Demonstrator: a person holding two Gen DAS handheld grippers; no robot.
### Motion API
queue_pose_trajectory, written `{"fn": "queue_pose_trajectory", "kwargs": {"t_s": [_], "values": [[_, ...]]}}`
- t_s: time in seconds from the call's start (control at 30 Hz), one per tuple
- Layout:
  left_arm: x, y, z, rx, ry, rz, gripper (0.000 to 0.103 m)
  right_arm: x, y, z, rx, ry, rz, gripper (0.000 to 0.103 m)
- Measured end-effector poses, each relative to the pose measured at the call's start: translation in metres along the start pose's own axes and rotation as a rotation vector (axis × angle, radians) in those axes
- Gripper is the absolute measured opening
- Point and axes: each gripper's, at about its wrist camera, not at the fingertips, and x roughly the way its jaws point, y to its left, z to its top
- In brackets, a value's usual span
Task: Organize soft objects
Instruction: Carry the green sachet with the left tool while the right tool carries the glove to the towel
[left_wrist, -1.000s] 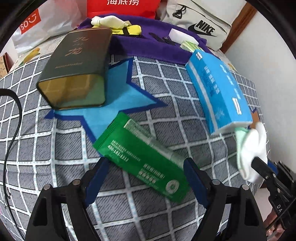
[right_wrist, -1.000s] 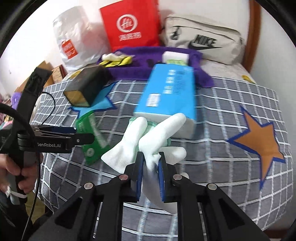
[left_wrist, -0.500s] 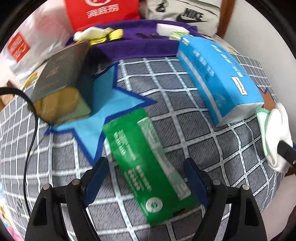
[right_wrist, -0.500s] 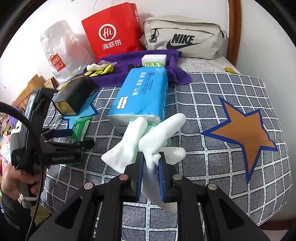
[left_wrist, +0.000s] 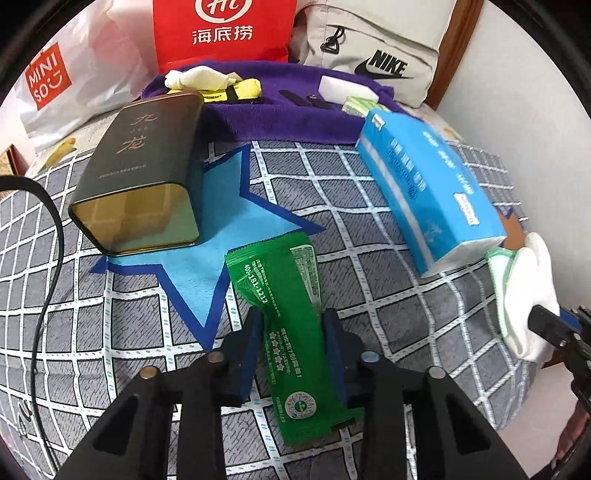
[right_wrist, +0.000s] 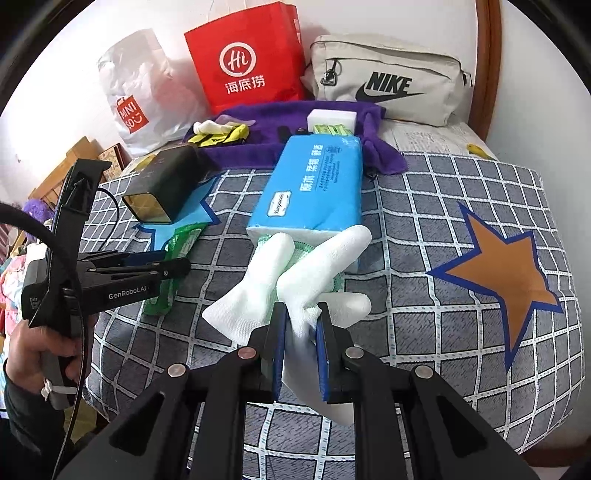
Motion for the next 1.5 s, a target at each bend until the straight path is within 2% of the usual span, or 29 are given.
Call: {"fn": "queue_pose_trajectory", "kwargs": {"t_s": [0.5, 0.6, 0.93, 1.5], "values": [[-0.045, -0.011, 0.019, 0.071, -0.097, 0.007, 0.029, -0.022, 0.006, 0.021, -0.011, -0.053, 0.023, 0.015], [-0.052, -0.011, 0.024, 0.085, -0.125, 0.055, 0.029, -0.022, 0.007, 0.026, -0.014, -0.058, 0.026, 0.015], [-0.073, 0.006, 0.037, 0.072, -0.176, 0.035, 0.029, -0.018, 0.013, 0.044, -0.029, -0.058, 0.041, 0.015], [-0.083, 0.029, 0.067, 0.038, -0.215, -0.004, 0.029, -0.002, 0.022, 0.075, -0.068, -0.05, 0.066, 0.015]]}}
